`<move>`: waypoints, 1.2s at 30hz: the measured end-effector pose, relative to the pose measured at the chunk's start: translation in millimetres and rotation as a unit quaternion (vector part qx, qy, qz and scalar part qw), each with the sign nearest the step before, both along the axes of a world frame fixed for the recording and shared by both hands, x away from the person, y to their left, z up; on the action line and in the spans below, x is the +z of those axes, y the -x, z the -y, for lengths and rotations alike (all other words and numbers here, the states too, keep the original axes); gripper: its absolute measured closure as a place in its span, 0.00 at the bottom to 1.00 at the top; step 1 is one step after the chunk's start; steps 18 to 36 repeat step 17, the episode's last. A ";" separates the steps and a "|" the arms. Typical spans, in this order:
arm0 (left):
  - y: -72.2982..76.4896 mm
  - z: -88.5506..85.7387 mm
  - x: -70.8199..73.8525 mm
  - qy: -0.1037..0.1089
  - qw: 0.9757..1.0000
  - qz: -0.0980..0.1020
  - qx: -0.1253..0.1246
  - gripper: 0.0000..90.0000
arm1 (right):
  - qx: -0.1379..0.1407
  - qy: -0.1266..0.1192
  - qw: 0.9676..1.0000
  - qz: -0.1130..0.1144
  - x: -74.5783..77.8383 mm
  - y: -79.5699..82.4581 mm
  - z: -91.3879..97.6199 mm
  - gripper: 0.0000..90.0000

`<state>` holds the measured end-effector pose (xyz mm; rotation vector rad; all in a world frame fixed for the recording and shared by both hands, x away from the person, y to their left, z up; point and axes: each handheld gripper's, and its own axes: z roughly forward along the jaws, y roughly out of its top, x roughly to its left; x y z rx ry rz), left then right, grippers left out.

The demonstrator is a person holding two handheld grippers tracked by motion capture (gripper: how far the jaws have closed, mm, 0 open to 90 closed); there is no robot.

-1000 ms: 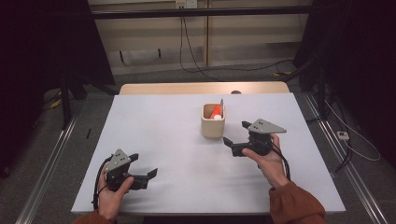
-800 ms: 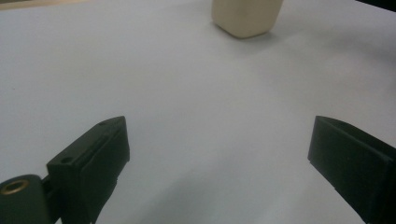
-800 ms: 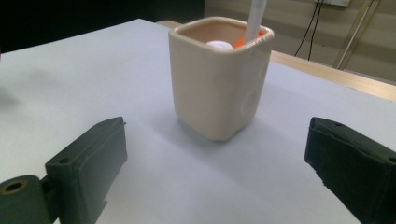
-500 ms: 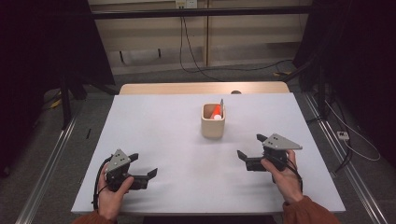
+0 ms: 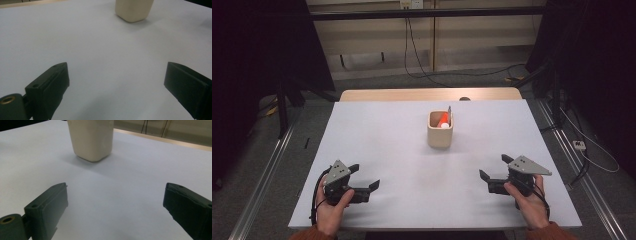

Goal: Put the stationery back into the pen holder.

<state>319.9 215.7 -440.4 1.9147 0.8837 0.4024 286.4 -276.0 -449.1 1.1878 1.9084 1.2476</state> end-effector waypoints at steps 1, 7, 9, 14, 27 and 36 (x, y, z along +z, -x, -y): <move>0.0 0.1 -0.1 0.001 1.000 0.001 0.000 0.07 | -0.005 0.000 1.000 -0.001 -1.8 2.1 2.2 0.06; 3.3 -0.4 2.0 0.004 1.000 0.006 0.000 0.07 | -0.028 -0.005 1.000 0.004 -7.0 11.9 11.8 0.06; 3.2 -0.9 2.3 0.005 1.000 0.006 0.000 0.07 | -0.031 -0.002 1.000 0.002 -10.4 13.4 12.6 0.06; 2.4 -2.0 2.8 0.010 1.000 0.007 0.006 0.07 | -0.036 -0.006 0.999 0.002 -11.3 11.8 11.7 0.06; 1.0 -2.4 2.0 0.007 1.000 0.004 0.005 0.07 | -0.036 -0.004 0.999 0.000 -12.1 10.6 11.4 0.06; 1.0 -2.4 2.0 0.007 1.000 0.004 0.005 0.07 | -0.036 -0.004 0.999 0.000 -12.1 10.6 11.4 0.06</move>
